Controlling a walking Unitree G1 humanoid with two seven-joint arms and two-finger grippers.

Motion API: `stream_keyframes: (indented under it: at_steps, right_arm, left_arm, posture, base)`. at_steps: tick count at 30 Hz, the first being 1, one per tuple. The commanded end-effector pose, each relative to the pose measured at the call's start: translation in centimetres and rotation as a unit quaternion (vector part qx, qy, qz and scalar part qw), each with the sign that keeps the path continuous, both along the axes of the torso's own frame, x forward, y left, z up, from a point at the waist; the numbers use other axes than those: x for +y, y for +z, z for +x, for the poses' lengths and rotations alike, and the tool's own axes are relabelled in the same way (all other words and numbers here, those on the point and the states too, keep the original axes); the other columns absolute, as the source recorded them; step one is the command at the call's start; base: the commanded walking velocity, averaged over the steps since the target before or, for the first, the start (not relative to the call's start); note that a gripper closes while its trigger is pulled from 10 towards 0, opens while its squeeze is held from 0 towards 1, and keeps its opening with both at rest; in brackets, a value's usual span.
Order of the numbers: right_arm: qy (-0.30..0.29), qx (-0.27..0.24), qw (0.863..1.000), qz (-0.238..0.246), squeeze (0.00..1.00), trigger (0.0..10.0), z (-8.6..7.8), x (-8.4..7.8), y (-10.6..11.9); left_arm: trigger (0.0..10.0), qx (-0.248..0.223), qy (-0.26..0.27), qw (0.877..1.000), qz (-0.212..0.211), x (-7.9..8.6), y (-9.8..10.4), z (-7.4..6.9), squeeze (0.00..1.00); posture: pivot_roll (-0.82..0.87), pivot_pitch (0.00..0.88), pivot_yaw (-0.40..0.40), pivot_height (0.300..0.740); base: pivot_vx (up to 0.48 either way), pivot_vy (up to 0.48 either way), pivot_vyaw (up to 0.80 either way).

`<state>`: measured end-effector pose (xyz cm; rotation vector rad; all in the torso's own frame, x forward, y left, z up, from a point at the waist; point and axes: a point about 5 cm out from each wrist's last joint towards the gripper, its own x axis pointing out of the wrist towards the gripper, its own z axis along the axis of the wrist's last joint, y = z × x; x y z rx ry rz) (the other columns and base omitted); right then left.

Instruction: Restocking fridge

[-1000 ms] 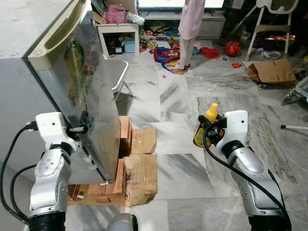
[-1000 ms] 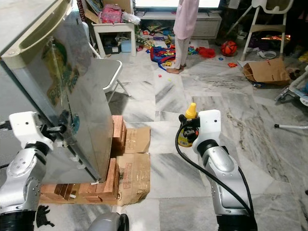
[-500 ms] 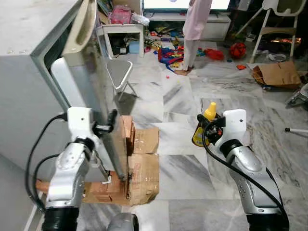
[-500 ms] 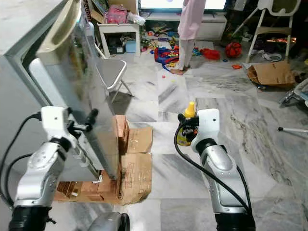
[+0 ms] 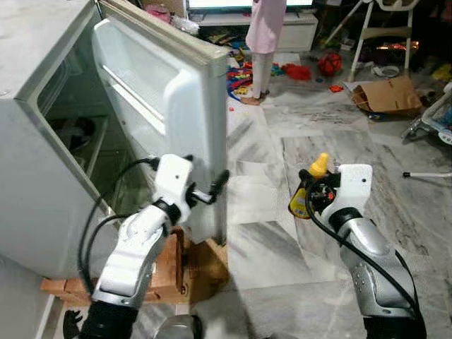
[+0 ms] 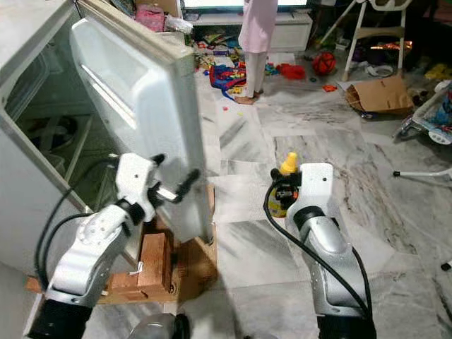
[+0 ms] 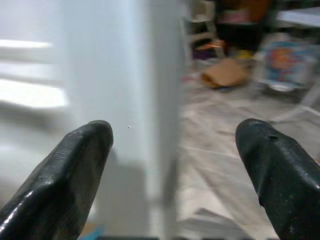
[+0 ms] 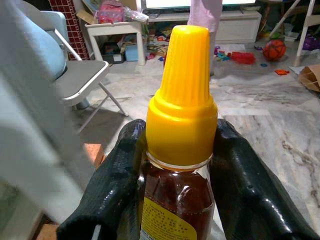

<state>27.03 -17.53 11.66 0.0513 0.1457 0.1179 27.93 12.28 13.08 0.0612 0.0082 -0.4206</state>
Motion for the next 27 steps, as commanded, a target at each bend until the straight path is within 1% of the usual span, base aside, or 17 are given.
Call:
stream_keyframes:
  at_steps: [1,4,7,10,17,20,23,27]
  right_arm:
    - [0.008,-0.034,0.999,0.002,0.00,10.0,0.4,0.7,1.3]
    - [0.006,-0.038,0.999,0.002,0.00,10.0,0.5,0.7,1.4]
    - [0.007,-0.042,0.999,0.002,0.00,10.0,0.6,0.7,1.5]
    - [0.008,-0.044,0.999,-0.001,0.00,10.0,0.7,0.9,1.5]
    - [0.004,-0.047,0.999,-0.005,0.00,10.0,0.7,0.8,1.6]
    - [0.004,-0.052,0.999,-0.006,0.00,10.0,0.8,0.9,1.7]
    - [0.007,-0.059,0.998,-0.008,0.00,10.0,1.0,1.1,2.0]
    - [0.011,-0.062,0.998,-0.010,0.00,10.0,1.1,1.4,2.0]
  left_arm:
    - [10.0,0.002,0.027,1.000,0.004,1.0,-0.2,0.0,0.00]
    - [10.0,0.001,0.045,0.999,0.002,1.6,-0.2,0.1,0.00]
    - [10.0,-0.004,0.052,0.999,-0.001,1.7,-0.1,0.2,0.00]
    - [10.0,-0.008,0.049,0.999,-0.006,1.1,-0.1,0.2,0.00]
    - [10.0,-0.003,0.046,0.999,-0.014,0.5,-0.2,0.2,0.00]
    - [10.0,-0.011,0.044,0.999,-0.006,0.4,-0.1,0.2,0.00]
    - [10.0,-0.013,0.056,0.998,0.018,0.5,-0.4,0.3,0.00]
    - [10.0,-0.006,0.065,0.998,0.021,0.7,-0.7,0.3,0.00]
  posture:
    - [0.04,0.000,0.007,0.740]
    - [0.05,0.000,0.004,0.740]
    - [0.05,0.000,0.001,0.740]
    - [0.04,0.000,0.001,0.740]
    - [0.04,0.000,0.001,0.740]
    - [0.04,0.000,0.001,0.740]
    - [0.04,0.000,0.000,0.740]
    - [0.04,0.000,0.000,0.740]
  base:
    - [0.000,-0.255,0.00]
    - [0.000,-0.388,0.00]
    - [0.000,-0.462,0.00]
    - [0.000,-0.464,0.00]
    - [0.000,-0.461,0.00]
    - [0.000,-0.455,0.00]
    - [0.364,-0.299,0.00]
    - [0.463,0.000,0.00]
